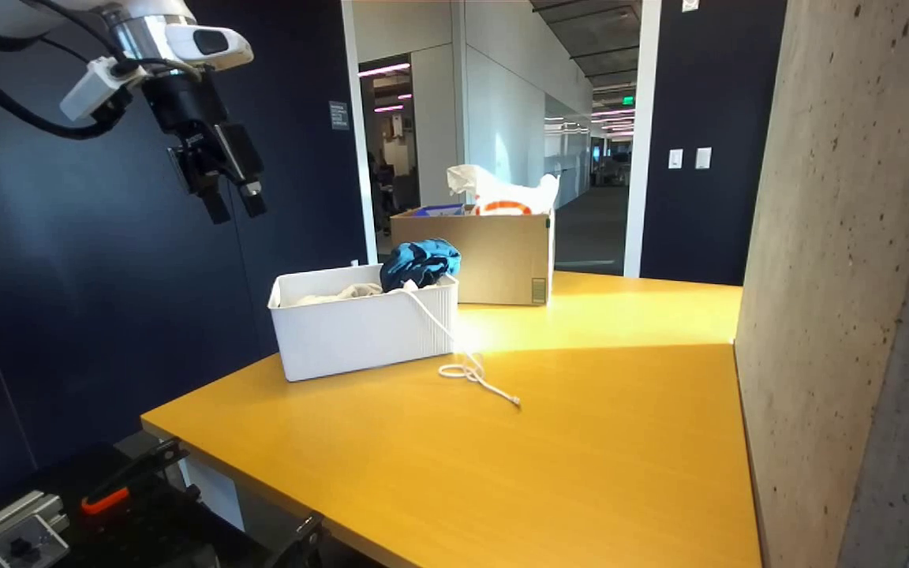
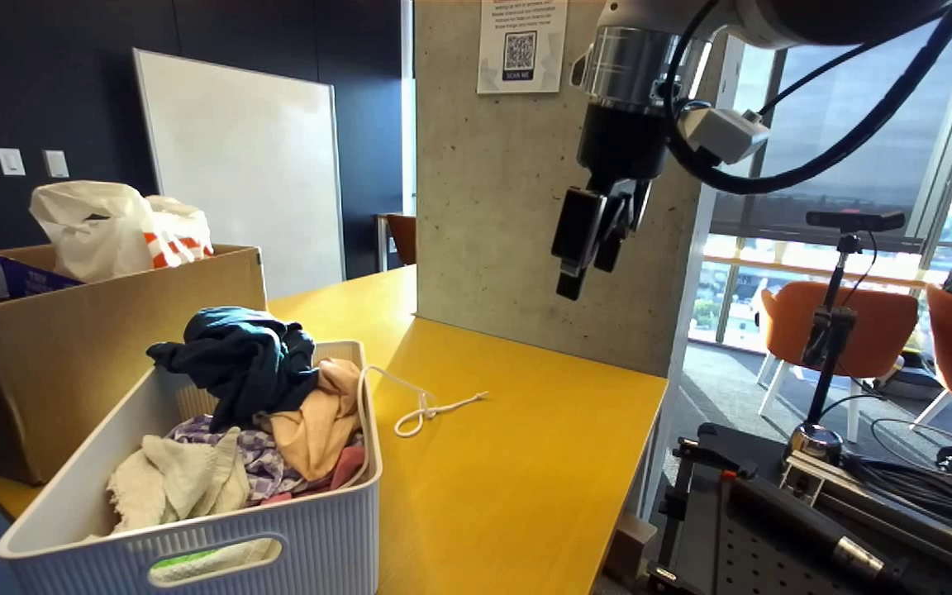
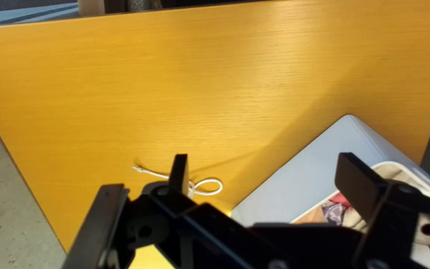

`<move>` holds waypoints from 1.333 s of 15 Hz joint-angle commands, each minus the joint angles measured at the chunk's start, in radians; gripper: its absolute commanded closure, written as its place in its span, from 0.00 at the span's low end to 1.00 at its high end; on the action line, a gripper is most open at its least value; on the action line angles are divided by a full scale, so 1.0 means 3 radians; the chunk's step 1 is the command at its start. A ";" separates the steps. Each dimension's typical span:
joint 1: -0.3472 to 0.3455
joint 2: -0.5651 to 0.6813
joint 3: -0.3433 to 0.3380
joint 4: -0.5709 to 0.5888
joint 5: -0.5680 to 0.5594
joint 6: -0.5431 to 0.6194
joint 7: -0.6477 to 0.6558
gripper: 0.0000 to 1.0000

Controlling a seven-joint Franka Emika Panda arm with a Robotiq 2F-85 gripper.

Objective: Remove the white rope from the white basket and put it on the table

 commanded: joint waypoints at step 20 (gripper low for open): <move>-0.0139 0.3176 -0.0620 0.3169 -0.0171 -0.1127 -0.3379 0.00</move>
